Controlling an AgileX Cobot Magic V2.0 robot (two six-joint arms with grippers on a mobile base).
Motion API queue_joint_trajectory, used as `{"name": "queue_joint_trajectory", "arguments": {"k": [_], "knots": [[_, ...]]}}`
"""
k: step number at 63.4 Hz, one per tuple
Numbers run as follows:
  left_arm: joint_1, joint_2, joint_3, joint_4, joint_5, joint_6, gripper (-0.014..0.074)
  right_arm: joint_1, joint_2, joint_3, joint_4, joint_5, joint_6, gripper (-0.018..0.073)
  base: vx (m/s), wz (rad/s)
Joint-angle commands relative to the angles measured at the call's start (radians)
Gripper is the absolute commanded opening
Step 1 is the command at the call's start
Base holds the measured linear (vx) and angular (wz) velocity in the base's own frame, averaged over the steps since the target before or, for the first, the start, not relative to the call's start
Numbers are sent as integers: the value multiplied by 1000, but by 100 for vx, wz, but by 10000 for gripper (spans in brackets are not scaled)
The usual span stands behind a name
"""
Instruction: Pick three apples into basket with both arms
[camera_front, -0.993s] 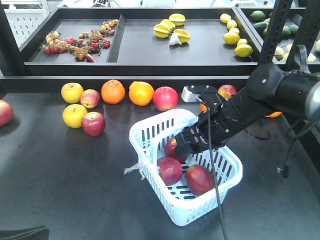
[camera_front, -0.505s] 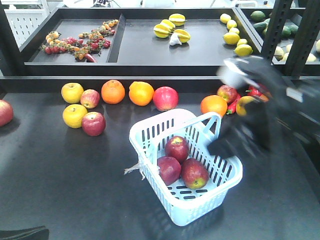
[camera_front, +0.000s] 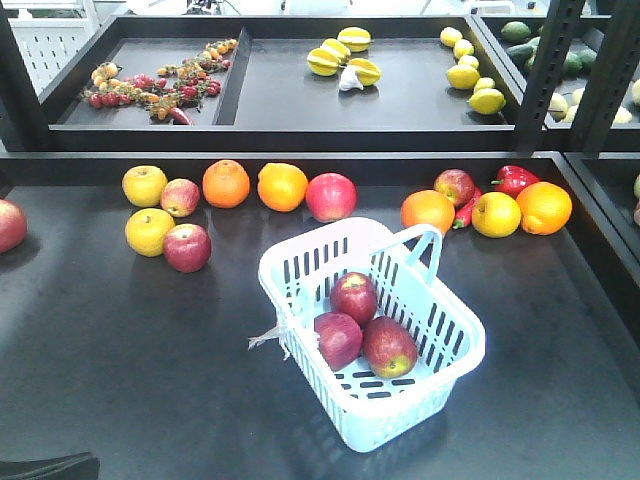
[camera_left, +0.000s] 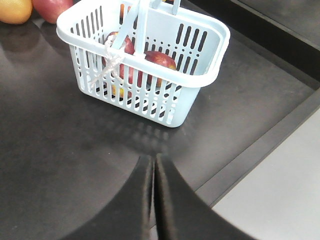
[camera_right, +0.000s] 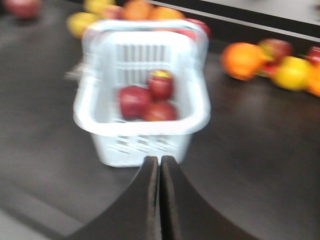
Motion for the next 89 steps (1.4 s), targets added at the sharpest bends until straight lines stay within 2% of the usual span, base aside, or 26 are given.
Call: {"name": "queue_joint_trajectory", "arguments": {"k": [1,7,62,70,75,84,89], "knots": [[-2,3,-25,-24,-69,-8,-6,-4,-51,-6,-148,-44,85,-4,0,0],[-2,3,-25,-24,-69,-8,-6,-4,-78,-5,-193,-44,85,-4,0,0],[-2,3,-25,-23,-62,-8,-6,-4,-79,-5,-187,-14,85,-4,0,0],[-2,3,-16,26,-69,-17,-6,-4,-79,-5,-187,-14,85,-4,0,0],[-2,3,25,83,-105,-92,-6,-4,-79,-5,-187,-14,85,-4,0,0],[-2,3,161,219,-253,-339,-6,-4,-79,-5,-187,-14,85,-4,0,0],[-2,3,232,247,-333,-408,-6,-4,-79,-5,-187,-14,85,-4,0,0]]}}
